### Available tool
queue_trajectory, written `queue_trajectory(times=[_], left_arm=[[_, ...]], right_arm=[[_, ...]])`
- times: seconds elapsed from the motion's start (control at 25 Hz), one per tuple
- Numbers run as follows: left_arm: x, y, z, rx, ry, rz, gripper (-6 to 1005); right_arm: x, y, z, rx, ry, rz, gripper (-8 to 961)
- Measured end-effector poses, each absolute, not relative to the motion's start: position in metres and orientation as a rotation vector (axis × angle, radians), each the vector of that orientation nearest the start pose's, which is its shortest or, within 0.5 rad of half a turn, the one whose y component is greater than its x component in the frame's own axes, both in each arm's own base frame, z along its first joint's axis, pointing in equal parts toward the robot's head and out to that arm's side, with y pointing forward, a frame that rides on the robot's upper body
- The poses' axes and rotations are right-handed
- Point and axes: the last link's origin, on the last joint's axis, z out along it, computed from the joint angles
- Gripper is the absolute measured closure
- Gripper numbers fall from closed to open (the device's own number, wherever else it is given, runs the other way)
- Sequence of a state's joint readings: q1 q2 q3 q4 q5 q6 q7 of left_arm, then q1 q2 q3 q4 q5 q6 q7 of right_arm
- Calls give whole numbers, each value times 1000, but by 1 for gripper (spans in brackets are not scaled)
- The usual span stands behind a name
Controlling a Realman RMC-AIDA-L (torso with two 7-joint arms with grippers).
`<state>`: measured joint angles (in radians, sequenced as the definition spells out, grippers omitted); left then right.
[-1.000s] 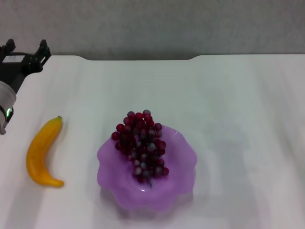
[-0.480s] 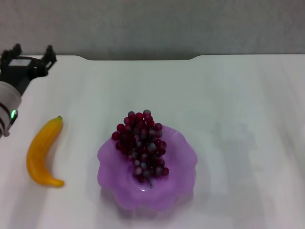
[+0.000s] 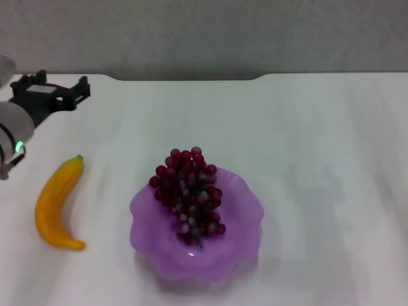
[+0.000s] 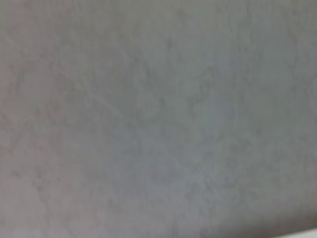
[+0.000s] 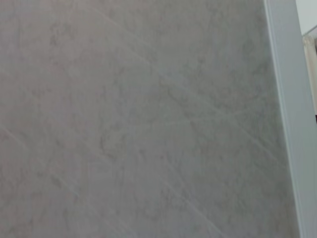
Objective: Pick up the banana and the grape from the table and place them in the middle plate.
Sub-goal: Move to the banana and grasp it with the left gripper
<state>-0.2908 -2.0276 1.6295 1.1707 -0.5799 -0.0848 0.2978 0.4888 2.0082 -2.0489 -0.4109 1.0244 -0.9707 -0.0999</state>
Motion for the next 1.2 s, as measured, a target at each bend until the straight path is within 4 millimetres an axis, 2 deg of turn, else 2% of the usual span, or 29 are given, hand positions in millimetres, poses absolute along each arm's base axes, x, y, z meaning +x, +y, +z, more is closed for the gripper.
queue_trajectory(times=[0.24,0.48,0.64,0.84,1.2], left_arm=[[-252,411,57,-1755,-781,-294,168],[-252,409,64,-1775,-809,-157,168],[-255,406,62,-1796,-830,-78,168],[-271,406,60,-1788,-890,-4,168],[-292,403,39,-1818,-975,104,169]], right_arm=[[308,391,39,-1328,568,679,186],[307,391,37,-1336,565,679,187],[307,391,37,-1338,565,680,187],[306,392,37,-1337,563,684,187],[307,391,37,-1337,564,679,186]])
